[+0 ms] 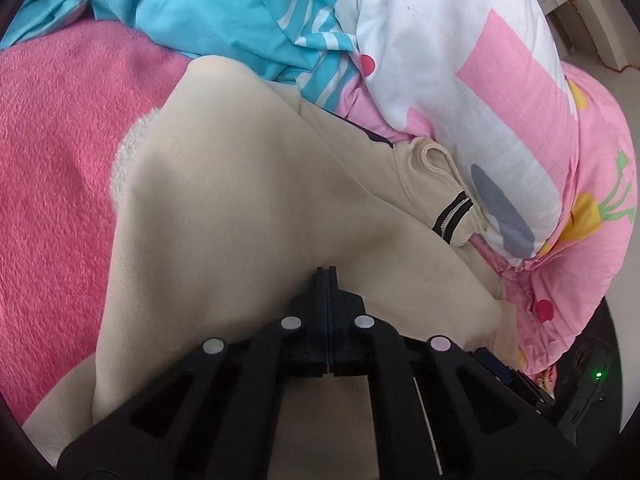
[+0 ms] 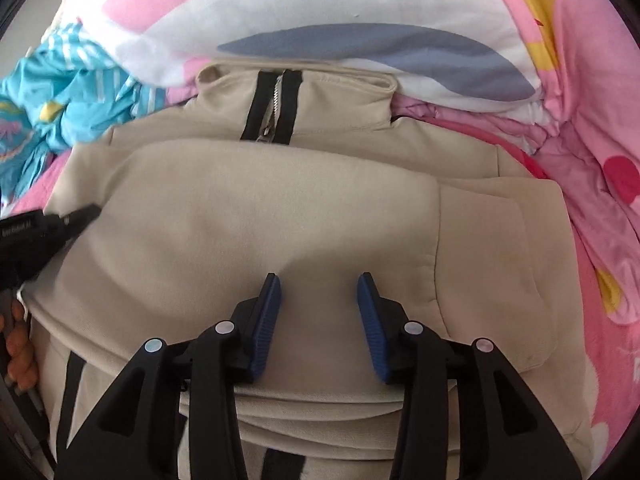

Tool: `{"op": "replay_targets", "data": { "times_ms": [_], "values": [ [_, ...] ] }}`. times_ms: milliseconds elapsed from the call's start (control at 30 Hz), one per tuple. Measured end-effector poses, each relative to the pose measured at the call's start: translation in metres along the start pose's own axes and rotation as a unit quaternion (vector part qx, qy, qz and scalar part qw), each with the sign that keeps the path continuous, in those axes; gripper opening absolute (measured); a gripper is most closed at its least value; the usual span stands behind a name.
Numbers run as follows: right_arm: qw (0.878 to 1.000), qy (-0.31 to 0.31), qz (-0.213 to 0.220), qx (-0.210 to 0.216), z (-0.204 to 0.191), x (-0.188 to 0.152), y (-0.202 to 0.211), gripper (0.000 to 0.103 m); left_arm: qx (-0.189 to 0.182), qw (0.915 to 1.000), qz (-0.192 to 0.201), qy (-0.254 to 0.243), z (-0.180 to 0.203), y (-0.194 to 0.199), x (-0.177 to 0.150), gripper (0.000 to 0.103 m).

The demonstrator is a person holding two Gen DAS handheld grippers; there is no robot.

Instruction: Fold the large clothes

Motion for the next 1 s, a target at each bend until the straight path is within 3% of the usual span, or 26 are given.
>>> {"op": "replay_targets", "data": {
  "times_ms": [33,100,133,167,200,267,333,367,400,433,467,500,600,667,700,800,867,900,933,967,1000],
  "values": [
    [1.000,0.006,-0.012,0.007,-0.001,0.000,0.003,0.040,-0.004,1.0000,0.000,0.001,-0.001,0.001,0.001,0.003],
    [0.996,-0.065,-0.009,0.055,0.020,-0.008,0.020,0.038,-0.005,1.0000,0.002,0.000,0.000,0.000,-0.003,0.003],
    [0.989,-0.122,0.004,0.085,0.039,-0.017,0.033,0.025,-0.001,1.0000,0.005,-0.005,-0.003,0.004,-0.004,0.003],
    [0.983,-0.150,0.016,0.106,0.053,-0.023,0.040,0.004,0.002,0.9999,0.007,-0.008,-0.001,0.004,-0.004,0.003],
    [0.973,-0.184,0.031,0.136,0.069,-0.034,0.047,0.000,0.002,0.9999,0.008,-0.010,0.000,0.004,-0.004,0.003],
    [0.932,-0.275,0.044,0.233,0.101,-0.056,0.048,0.000,-0.002,0.9999,0.007,-0.007,0.001,0.003,-0.004,0.003],
    [0.877,-0.361,0.055,0.311,0.125,-0.073,0.045,0.000,-0.003,1.0000,0.006,-0.007,0.002,0.002,-0.003,0.003],
    [0.867,-0.378,0.060,0.319,0.129,-0.076,0.047,0.000,-0.002,1.0000,0.006,-0.007,0.001,0.001,-0.003,0.003],
    [0.868,-0.380,0.069,0.311,0.129,-0.076,0.053,0.000,-0.003,0.9999,0.006,-0.007,0.002,0.001,-0.003,0.003],
    [0.880,-0.376,0.084,0.279,0.125,-0.076,0.064,0.000,-0.004,1.0000,0.006,-0.006,0.001,0.001,-0.003,0.003],
    [0.887,-0.376,0.088,0.253,0.120,-0.075,0.073,0.009,-0.004,1.0000,0.006,-0.006,0.002,0.001,-0.002,0.003],
    [0.893,-0.369,0.091,0.241,0.111,-0.070,0.080,0.010,-0.004,1.0000,0.006,-0.005,0.002,0.000,-0.002,0.003],
    [0.913,-0.299,0.107,0.256,0.066,-0.033,0.100,0.011,-0.002,0.9999,0.007,-0.007,0.002,0.001,-0.002,0.003],
    [0.927,-0.232,0.098,0.278,0.021,-0.002,0.099,0.020,-0.003,0.9999,0.007,-0.006,0.001,0.001,-0.002,0.003],
    [0.926,-0.216,0.091,0.297,0.003,0.010,0.093,0.023,-0.004,0.9999,0.007,-0.006,0.001,0.002,-0.002,0.003],
    [0.898,-0.233,0.070,0.367,-0.029,0.029,0.061,0.024,-0.006,1.0000,0.007,-0.004,0.001,0.002,-0.002,0.003],
    [0.906,-0.243,0.042,0.344,-0.031,0.030,0.030,0.024,-0.006,1.0000,0.006,-0.004,0.001,0.001,-0.002,0.003],
    [0.916,-0.241,0.034,0.319,-0.027,0.028,0.016,0.024,-0.006,1.0000,0.006,-0.004,0.001,0.001,-0.002,0.003],
    [0.935,-0.236,0.012,0.265,-0.015,0.021,-0.004,0.021,-0.007,0.9999,0.007,-0.004,0.001,0.002,-0.002,0.003],
    [0.939,-0.235,0.001,0.252,-0.004,0.013,-0.018,0.000,-0.005,1.0000,0.007,-0.005,0.001,0.001,-0.002,0.003],
    [0.925,-0.254,0.015,0.282,0.011,0.003,-0.027,0.000,-0.004,1.0000,0.005,-0.006,0.001,0.000,-0.003,0.003]
  ]
}}
Point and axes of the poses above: each gripper's, at about its wrist camera, not at the fingertips, and y roughly against the way its jaws point, z to its right, x to its top, the point moved 4 cm from there along -y, roughly the way its jaws point, and after that the axes turned 12 degrees about x, right-handed, at the moved point
